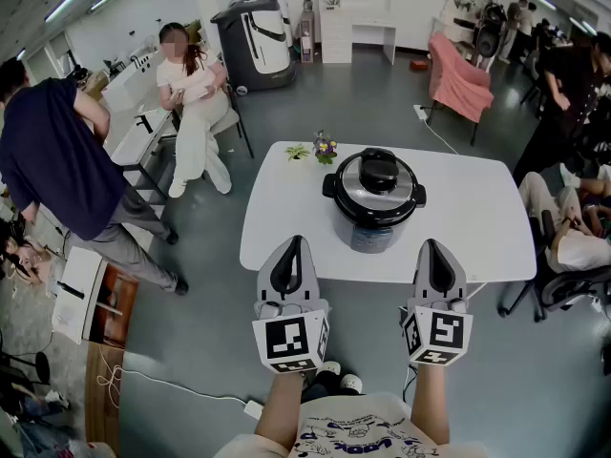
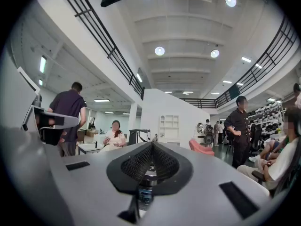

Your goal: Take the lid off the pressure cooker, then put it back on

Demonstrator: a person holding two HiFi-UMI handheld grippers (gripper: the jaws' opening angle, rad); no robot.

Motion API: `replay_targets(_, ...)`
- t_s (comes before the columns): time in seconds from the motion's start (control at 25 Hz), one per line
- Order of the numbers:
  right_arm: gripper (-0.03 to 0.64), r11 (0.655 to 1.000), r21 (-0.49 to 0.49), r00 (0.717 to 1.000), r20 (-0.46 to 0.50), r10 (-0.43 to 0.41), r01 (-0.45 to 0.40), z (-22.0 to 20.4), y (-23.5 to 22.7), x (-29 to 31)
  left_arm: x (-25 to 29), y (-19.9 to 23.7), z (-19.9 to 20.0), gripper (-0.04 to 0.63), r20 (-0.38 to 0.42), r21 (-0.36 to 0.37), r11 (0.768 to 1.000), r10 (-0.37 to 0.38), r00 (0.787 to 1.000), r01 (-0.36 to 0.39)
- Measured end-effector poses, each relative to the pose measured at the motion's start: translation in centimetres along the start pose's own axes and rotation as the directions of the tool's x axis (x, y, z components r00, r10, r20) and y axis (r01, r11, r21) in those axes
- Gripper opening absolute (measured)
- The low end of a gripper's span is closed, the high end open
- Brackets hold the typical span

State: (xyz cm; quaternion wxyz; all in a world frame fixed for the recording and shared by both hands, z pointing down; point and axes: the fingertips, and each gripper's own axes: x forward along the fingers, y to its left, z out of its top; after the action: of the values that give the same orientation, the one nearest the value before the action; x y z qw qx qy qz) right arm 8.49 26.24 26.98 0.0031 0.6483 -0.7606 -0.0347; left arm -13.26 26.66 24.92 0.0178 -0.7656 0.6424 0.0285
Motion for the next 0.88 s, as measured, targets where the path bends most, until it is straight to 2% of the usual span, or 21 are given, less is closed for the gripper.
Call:
replay_targets(0.48, 0.009, 1.000, 0.000, 1.000, -0.003, 0.014, -0.014, 0.0, -0.6, -0.1, -0.2, -0.6, 0.3, 0.014, 0.001, 0.009, 1.000, 0.014, 1.000, -0.014)
replay_targets(0.72, 0.009, 0.998, 0.002, 0.997, 0.010, 0.070, -0.070, -0.3, -0.6, -0.3, -0.6, -0.7, -0.3, 0.014, 0.002, -0.017, 0.998, 0.054, 0.999, -0.053)
replay_targets(0.88, 0.075, 0.991, 0.007, 0.991, 0.000, 0.133, -0.133, -1.1, -0.5, -0.6, -1.3, -0.8, -1.1, 0.023, -0.004, -0.055, 0.996, 0.069, 0.998, -0.069)
